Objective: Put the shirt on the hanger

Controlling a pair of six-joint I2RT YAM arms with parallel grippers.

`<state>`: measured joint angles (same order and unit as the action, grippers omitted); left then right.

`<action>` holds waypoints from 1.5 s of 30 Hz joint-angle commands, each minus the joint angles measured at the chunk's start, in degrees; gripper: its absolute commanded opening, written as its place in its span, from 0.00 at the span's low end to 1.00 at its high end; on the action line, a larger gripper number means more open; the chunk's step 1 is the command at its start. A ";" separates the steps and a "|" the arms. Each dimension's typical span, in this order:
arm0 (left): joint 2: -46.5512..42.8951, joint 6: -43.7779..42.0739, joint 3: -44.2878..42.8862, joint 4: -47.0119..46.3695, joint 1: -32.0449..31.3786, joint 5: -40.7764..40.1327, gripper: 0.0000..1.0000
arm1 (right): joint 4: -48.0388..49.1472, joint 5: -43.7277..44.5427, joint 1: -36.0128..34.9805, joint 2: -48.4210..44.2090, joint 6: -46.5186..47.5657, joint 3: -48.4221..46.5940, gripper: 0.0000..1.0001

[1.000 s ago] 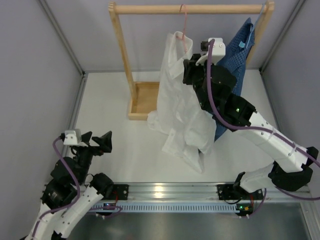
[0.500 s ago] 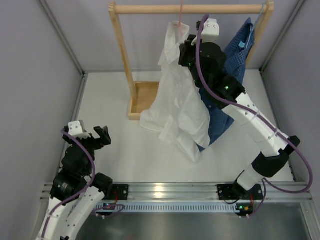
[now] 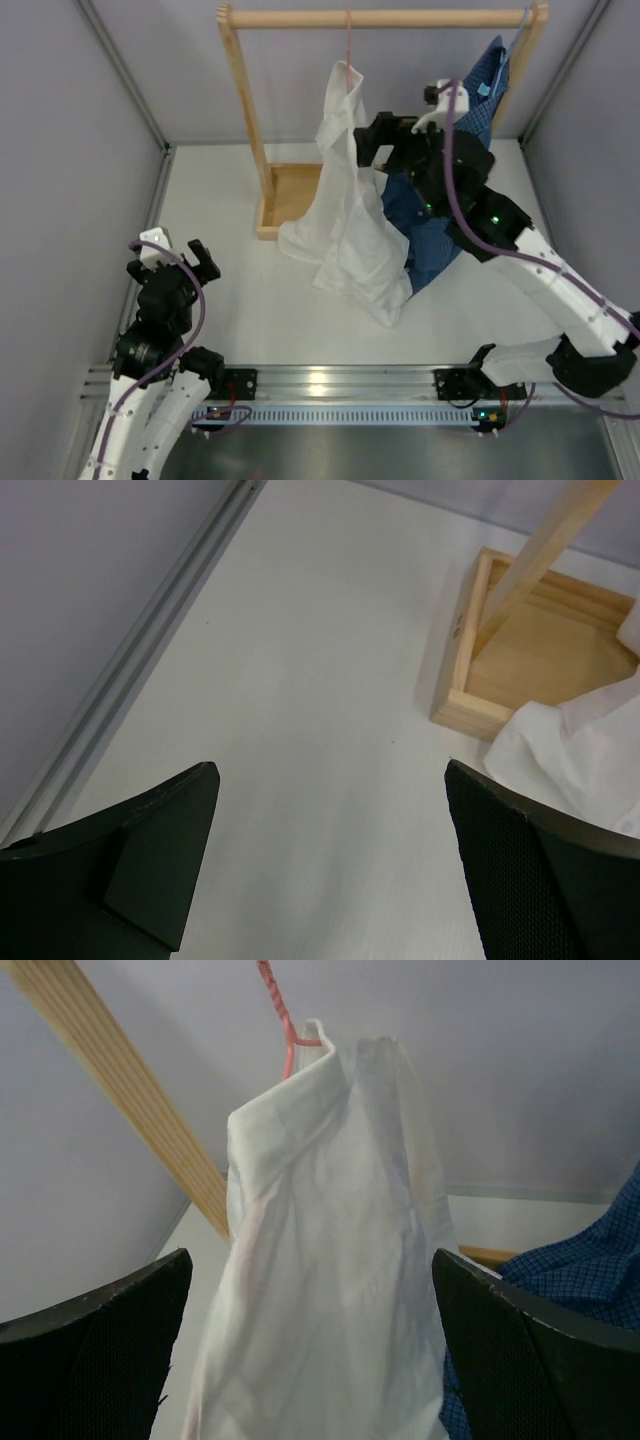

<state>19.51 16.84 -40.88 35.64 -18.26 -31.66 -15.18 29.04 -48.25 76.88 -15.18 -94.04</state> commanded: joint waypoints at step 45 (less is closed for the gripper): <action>-2.28 -3.04 1.42 -4.70 4.81 10.65 0.98 | -30.26 21.50 -0.62 -55.70 -1.61 45.17 0.99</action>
<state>17.91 14.63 -39.97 33.80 -13.89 -21.67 -44.62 49.15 -48.27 21.76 -15.84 -48.82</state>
